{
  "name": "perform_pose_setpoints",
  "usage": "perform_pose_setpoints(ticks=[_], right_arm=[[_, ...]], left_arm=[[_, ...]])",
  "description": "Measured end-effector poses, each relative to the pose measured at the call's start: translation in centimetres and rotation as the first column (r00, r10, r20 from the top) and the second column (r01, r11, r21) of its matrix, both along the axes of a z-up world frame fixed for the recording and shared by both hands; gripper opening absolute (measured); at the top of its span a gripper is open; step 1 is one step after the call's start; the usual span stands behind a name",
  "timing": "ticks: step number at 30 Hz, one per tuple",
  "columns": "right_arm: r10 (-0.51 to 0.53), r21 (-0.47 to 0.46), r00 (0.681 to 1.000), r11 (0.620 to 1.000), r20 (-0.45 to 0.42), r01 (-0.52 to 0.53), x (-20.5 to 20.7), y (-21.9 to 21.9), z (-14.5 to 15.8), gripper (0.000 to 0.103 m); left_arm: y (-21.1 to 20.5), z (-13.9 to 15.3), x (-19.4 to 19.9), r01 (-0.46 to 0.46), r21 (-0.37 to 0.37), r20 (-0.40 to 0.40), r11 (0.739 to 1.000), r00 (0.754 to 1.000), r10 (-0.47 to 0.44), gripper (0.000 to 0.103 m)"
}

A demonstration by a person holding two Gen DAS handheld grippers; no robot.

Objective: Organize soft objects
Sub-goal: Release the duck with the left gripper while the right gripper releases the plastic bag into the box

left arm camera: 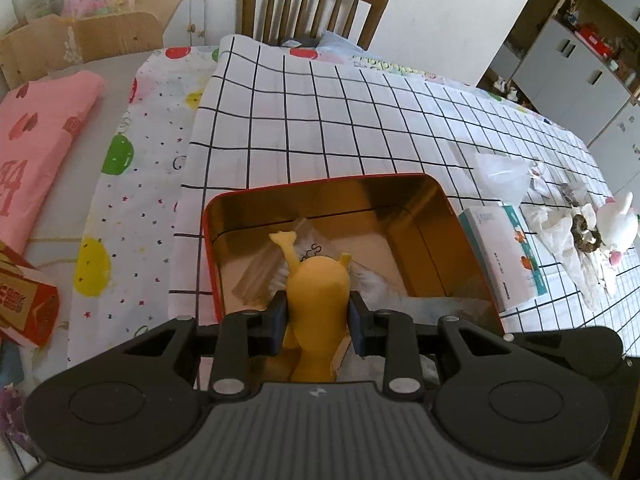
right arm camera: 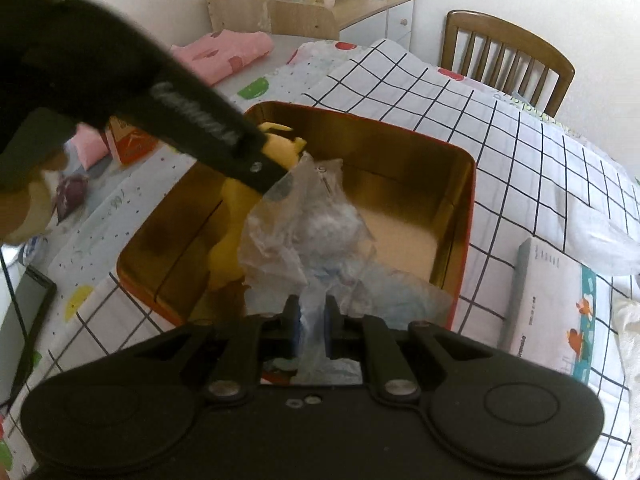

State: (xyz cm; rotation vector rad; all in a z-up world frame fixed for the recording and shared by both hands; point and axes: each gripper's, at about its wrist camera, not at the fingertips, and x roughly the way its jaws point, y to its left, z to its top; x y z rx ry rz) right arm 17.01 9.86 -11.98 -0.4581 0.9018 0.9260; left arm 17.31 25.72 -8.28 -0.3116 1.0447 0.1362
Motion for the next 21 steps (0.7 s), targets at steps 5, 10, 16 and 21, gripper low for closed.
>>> perform_pose_setpoints(ticks=[5, 10, 16, 21], right_arm=[[0.008, 0.001, 1.0, 1.0, 0.028, -0.008, -0.5, -0.3, 0.2, 0.017], [0.021, 0.021, 0.999, 1.0, 0.031, -0.021, -0.9, -0.9, 0.6, 0.022], [0.028, 0.054, 0.999, 0.998, 0.039, -0.03, -1.2, -1.3, 1.1, 0.042], [0.018, 0.081, 0.999, 0.997, 0.035, -0.021, -1.2, -1.8, 1.7, 0.049]], left_arm=[[0.1, -0.9, 0.9, 0.0, -0.007, -0.017, 1.0, 1.0, 0.0, 0.03], [0.3, -1.2, 1.3, -0.01, -0.016, -0.017, 1.0, 1.0, 0.01, 0.031], [0.7, -1.1, 1.0, -0.026, -0.043, -0.014, 0.999, 1.0, 0.025, 0.031], [0.8, -0.6, 0.4, -0.037, -0.048, 0.003, 0.998, 0.999, 0.037, 0.048]])
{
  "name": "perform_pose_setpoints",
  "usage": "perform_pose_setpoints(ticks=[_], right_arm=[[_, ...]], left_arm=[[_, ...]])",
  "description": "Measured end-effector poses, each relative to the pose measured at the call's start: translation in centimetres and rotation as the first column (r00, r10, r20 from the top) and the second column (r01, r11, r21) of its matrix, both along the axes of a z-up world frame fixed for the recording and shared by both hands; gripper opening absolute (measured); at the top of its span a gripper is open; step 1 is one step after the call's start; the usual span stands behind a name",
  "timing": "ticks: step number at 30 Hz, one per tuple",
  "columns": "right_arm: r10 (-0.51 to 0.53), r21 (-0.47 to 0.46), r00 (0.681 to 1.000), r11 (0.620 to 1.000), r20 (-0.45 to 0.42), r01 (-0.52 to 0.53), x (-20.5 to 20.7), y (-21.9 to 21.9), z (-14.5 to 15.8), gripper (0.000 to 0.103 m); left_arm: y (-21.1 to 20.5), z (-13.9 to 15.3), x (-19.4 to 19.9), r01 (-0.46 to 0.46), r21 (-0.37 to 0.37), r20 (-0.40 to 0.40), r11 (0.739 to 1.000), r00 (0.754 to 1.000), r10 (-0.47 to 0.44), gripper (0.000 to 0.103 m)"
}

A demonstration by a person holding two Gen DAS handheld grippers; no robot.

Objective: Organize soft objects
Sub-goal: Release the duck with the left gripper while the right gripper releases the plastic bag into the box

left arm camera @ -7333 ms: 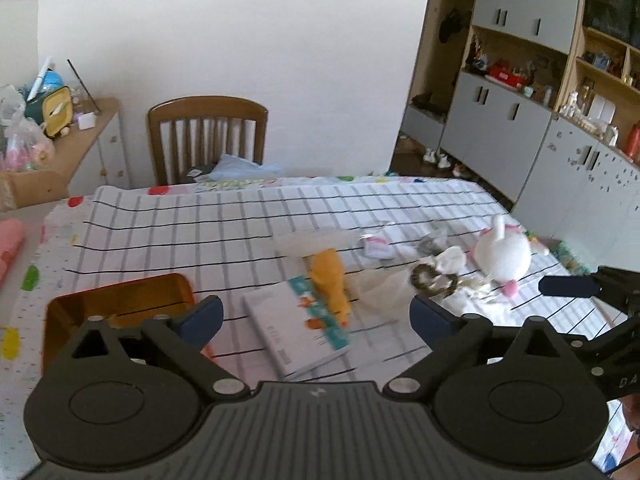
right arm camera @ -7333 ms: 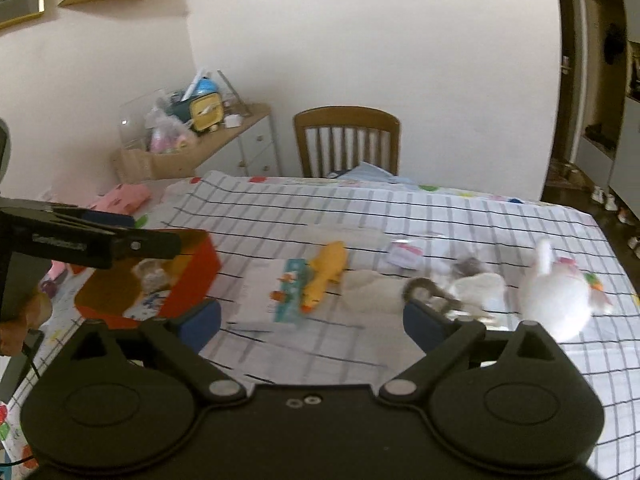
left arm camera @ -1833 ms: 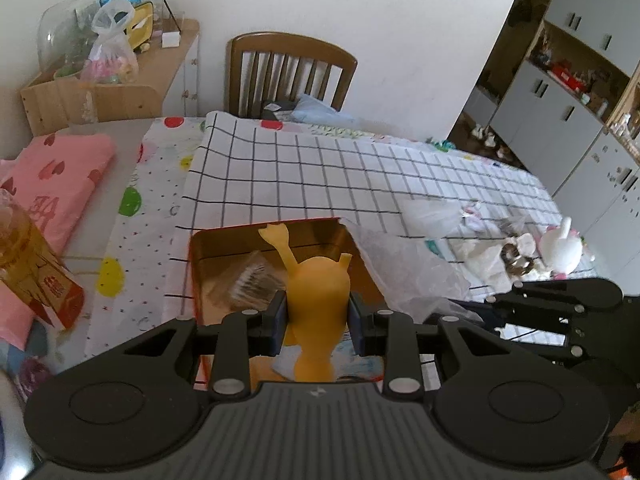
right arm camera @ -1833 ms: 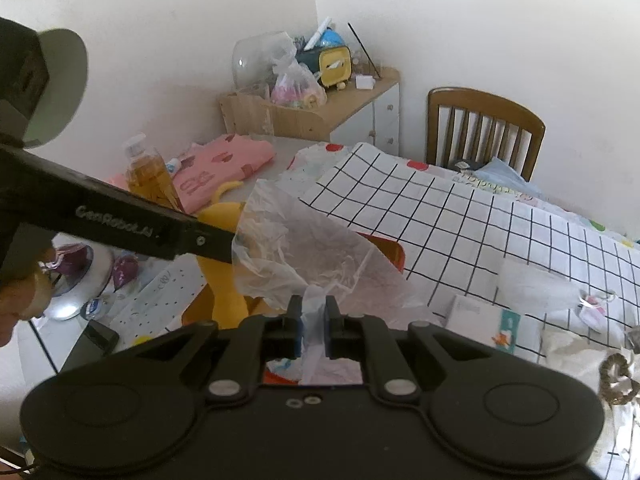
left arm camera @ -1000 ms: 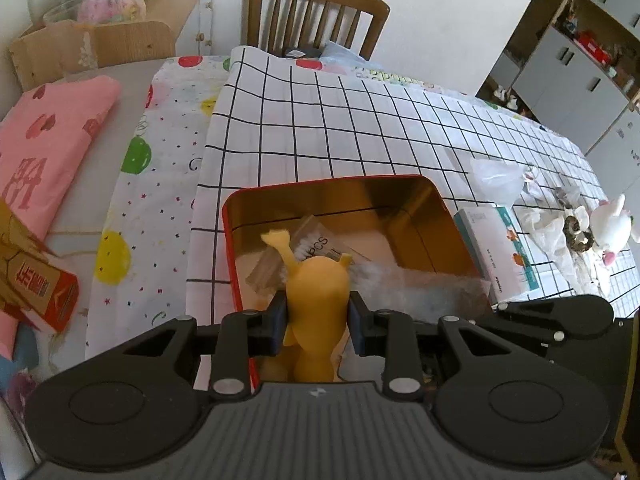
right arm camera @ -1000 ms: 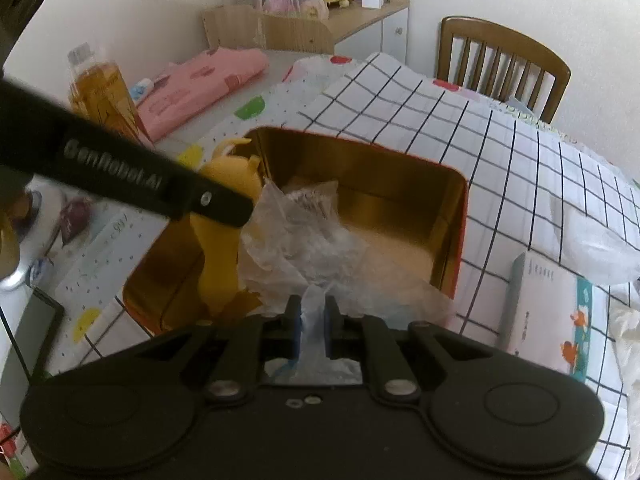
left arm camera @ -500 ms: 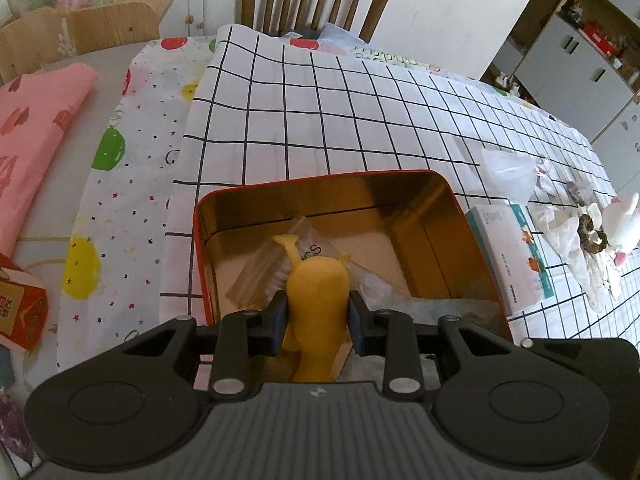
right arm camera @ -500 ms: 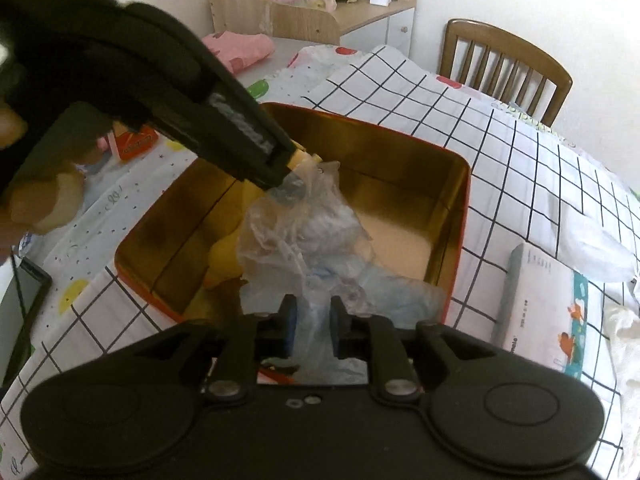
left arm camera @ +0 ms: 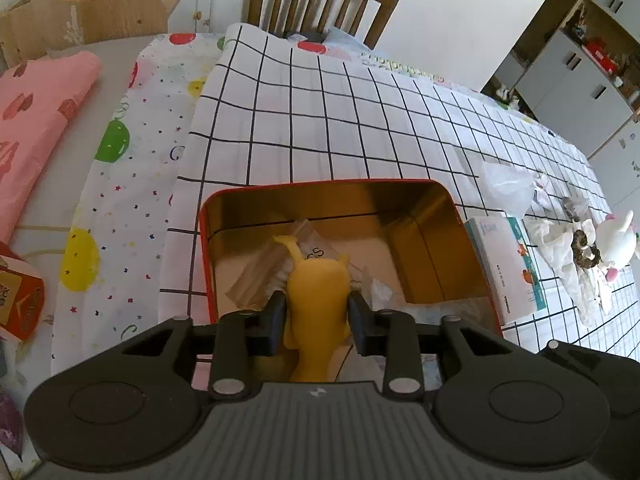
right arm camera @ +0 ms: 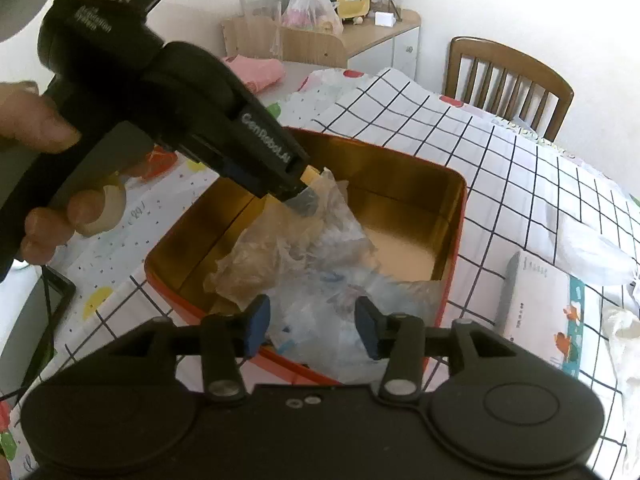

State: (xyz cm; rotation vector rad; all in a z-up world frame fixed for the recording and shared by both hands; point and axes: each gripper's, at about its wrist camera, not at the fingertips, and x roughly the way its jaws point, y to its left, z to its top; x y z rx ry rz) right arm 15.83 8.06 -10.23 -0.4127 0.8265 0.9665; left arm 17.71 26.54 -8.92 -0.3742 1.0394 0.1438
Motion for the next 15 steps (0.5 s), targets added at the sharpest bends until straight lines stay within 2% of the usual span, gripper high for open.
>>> perform_pose_setpoints(ticks=[1, 2, 10, 15], right_arm=[[-0.001, 0.006, 1.0, 1.0, 0.0, 0.001, 0.0, -0.1, 0.2, 0.051], [-0.001, 0.011, 1.0, 1.0, -0.001, 0.001, 0.0, -0.3, 0.3, 0.052], [-0.002, 0.052, 1.0, 0.999, -0.005, 0.003, -0.3, -1.4, 1.7, 0.062], [-0.004, 0.082, 1.0, 0.997, -0.005, 0.004, -0.5, -2.6, 3.1, 0.064]], left_arm=[[0.0, 0.2, -0.2, -0.005, 0.002, 0.008, 1.0, 1.0, 0.005, 0.058], [-0.1, 0.5, -0.4, -0.01, 0.005, 0.024, 1.0, 1.0, 0.01, 0.073], [-1.0, 2.5, -1.6, -0.014, 0.038, 0.084, 0.999, 0.996, 0.011, 0.074], [-2.2, 3.9, -2.7, -0.012, 0.07, 0.122, 0.997, 0.992, 0.003, 0.074]])
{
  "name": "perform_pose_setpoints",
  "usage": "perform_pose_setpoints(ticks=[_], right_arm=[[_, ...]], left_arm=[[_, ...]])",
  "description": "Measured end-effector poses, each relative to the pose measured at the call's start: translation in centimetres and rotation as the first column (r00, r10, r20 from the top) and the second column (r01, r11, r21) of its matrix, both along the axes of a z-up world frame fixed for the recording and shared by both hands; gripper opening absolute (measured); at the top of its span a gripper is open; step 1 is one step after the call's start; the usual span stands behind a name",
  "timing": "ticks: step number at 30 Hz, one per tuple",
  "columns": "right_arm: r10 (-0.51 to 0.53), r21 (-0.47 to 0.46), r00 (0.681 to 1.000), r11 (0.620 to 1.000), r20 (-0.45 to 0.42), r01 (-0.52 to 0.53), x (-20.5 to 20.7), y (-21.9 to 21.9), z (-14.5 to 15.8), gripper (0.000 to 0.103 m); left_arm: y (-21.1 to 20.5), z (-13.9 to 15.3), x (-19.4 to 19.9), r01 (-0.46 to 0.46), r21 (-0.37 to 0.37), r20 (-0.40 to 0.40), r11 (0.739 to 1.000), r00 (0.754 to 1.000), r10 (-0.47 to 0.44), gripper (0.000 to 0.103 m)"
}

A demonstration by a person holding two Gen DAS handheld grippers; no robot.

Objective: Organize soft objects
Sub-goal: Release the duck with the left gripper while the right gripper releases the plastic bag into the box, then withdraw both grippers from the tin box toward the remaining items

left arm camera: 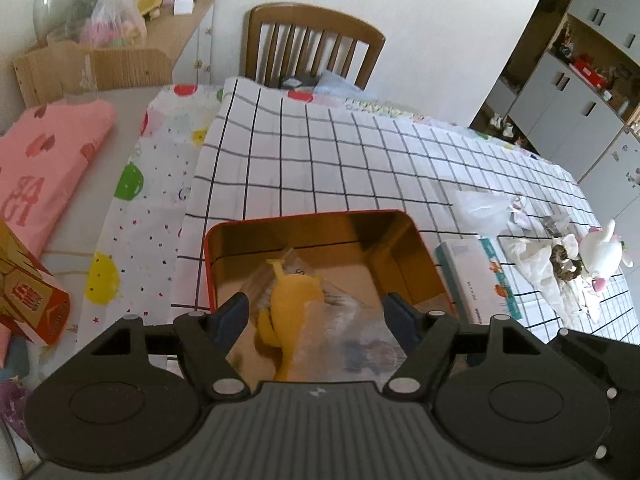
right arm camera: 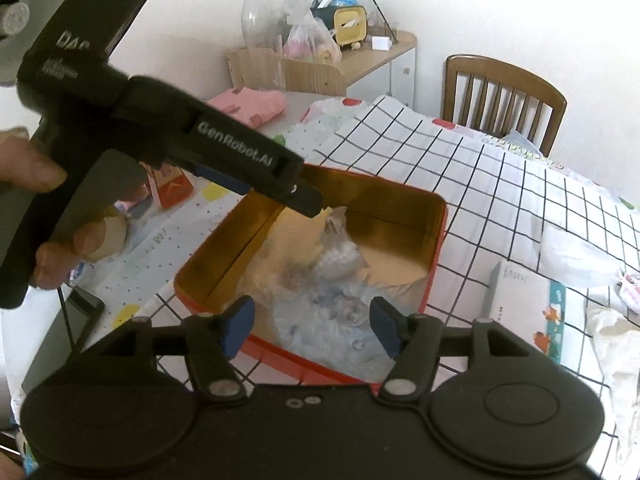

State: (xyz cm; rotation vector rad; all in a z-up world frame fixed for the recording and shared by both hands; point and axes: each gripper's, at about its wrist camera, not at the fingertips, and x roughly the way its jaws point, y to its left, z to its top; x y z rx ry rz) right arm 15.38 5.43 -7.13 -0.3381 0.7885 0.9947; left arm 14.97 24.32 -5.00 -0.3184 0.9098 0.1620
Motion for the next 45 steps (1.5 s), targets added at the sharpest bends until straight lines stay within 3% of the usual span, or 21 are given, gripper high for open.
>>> perform_pose_setpoints(ticks=[17, 24, 29, 40, 42, 45], right_arm=[[-0.065, 0.073, 0.997, 0.995, 0.03, 0.062, 0.9, -7.2, 4.5, 0.083], [-0.105, 0.077, 0.994, 0.992, 0.04, 0.102, 2.1, -11.2, 4.9, 0.087], [-0.136, 0.088, 0.99, 0.987, 0.044, 0.132, 3.3, -14.2, 5.1, 0.092], [-0.21, 0.104, 0.977, 0.973, 0.043, 0.205, 6.5, -21.3, 4.9, 0.094], [-0.223, 0.105, 0.974, 0.97, 0.042, 0.218, 7.3, -22.5, 4.8, 0.094], [-0.241, 0.105, 0.97, 0.966, 0.041, 0.235, 8.5, -24.0, 4.7, 0.094]], left_arm=[[-7.3, 4.0, -1.3, 0.033, 0.079, 0.108, 0.996, 0.993, -0.042, 0.074], [-11.1, 3.9, -0.2, 0.053, 0.073, 0.097, 0.996, 0.994, -0.06, 0.075], [-13.6, 3.8, 0.7, 0.049, 0.073, 0.1, 0.996, 0.993, -0.056, 0.082], [-19.3, 3.7, 4.0, 0.074, 0.079, 0.117, 0.994, 0.99, -0.083, 0.083], [-20.1, 3.6, 4.8, 0.076, 0.081, 0.119, 0.994, 0.989, -0.085, 0.089], [-21.0, 3.4, 6.0, 0.074, 0.077, 0.123, 0.994, 0.989, -0.083, 0.089]])
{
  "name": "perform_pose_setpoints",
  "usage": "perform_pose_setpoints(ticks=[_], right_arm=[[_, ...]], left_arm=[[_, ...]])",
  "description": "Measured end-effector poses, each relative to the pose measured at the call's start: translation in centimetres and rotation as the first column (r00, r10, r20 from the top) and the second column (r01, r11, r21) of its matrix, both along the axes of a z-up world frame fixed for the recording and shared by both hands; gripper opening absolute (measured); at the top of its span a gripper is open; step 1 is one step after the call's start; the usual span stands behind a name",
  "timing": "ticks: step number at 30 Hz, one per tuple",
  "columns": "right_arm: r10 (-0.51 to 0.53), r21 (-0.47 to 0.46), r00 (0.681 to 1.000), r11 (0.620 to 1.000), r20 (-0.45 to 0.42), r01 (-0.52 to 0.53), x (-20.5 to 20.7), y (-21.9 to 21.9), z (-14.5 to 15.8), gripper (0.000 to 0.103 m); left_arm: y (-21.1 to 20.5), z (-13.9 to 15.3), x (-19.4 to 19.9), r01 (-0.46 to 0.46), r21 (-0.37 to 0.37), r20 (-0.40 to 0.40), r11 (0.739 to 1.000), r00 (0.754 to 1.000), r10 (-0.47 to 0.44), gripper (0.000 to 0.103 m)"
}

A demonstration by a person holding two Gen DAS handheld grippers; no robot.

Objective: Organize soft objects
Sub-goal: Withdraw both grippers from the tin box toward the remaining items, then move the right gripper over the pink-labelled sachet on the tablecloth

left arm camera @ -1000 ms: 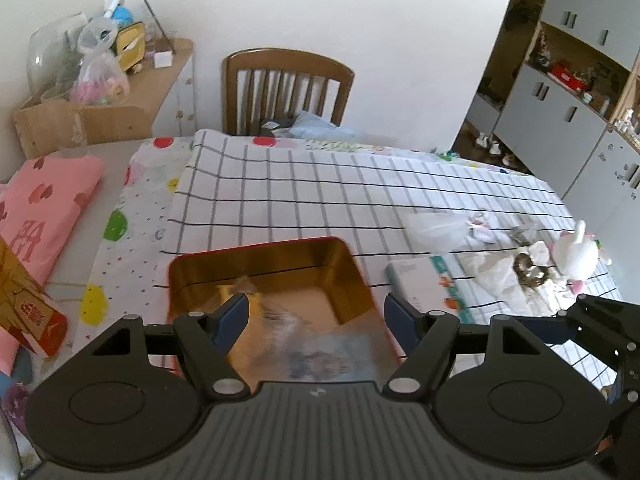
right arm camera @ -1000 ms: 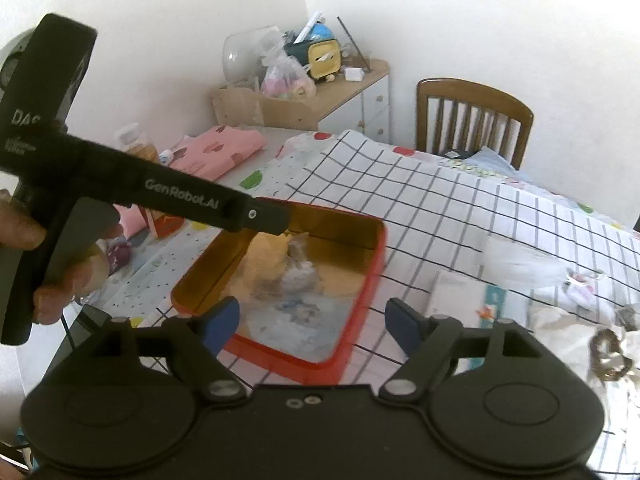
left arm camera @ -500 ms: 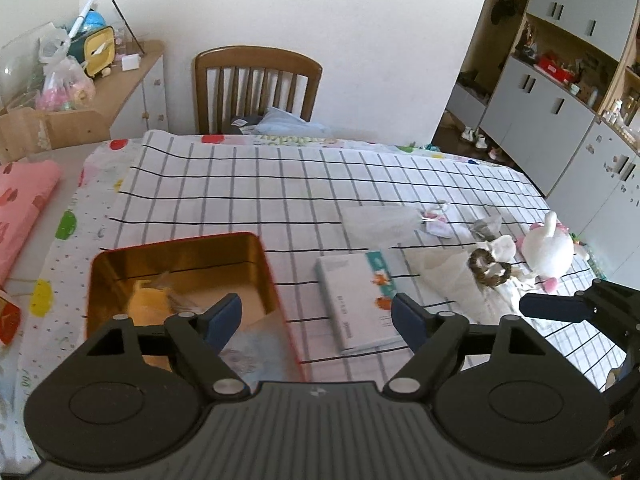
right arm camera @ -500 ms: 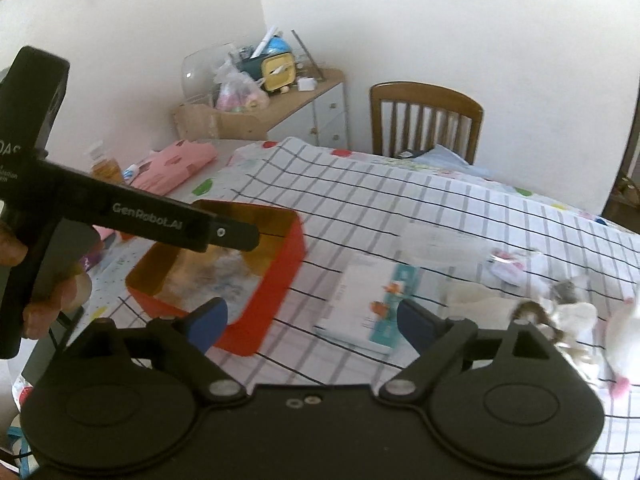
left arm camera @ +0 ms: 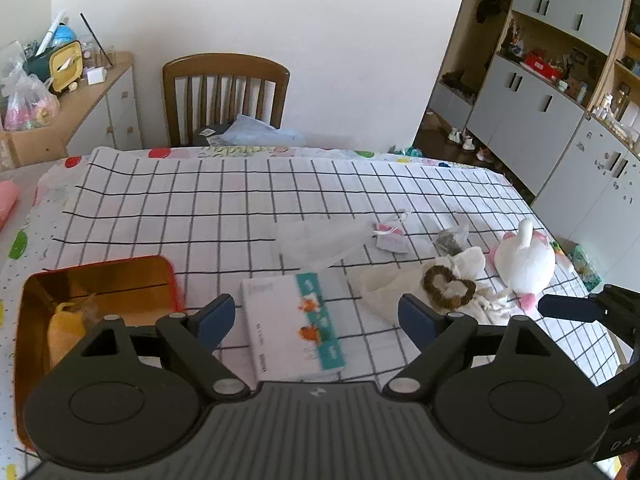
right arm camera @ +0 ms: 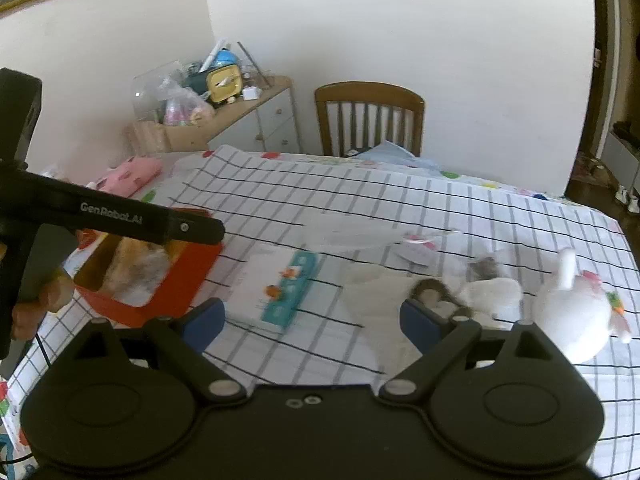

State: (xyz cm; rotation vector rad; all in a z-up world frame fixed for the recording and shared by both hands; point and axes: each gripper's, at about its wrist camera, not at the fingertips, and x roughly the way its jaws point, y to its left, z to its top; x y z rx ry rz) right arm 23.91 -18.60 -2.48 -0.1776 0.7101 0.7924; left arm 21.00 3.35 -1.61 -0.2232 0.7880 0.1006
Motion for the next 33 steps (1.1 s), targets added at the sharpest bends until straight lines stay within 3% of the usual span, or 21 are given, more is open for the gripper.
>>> perform_pose_setpoints(ticks=[14, 20, 30, 33], right_arm=[[-0.028, -0.023, 1.0, 0.999, -0.003, 0.028, 7.0, -2.6, -1.5, 0.094], [-0.032, -0.039, 0.999, 0.999, -0.018, 0.031, 10.3, -1.4, -3.1, 0.094], [0.002, -0.093, 1.0, 0.996, -0.024, -0.004, 15.0, 2.4, -6.0, 0.094], [-0.008, -0.09, 0.998, 0.996, -0.063, 0.002, 16.6, 3.4, -7.0, 0.094]], left_arm=[[-1.0, -2.8, 7.4, -0.016, 0.015, -0.029, 1.0, 0.999, 0.017, 0.089], [-0.5, -4.8, 10.7, 0.002, 0.02, -0.054, 1.0, 0.999, -0.001, 0.089], [1.3, -8.1, 15.7, -0.055, -0.01, -0.124, 0.998, 0.991, 0.053, 0.089], [1.8, -9.2, 16.9, -0.085, -0.031, -0.146, 0.996, 0.986, 0.079, 0.089]])
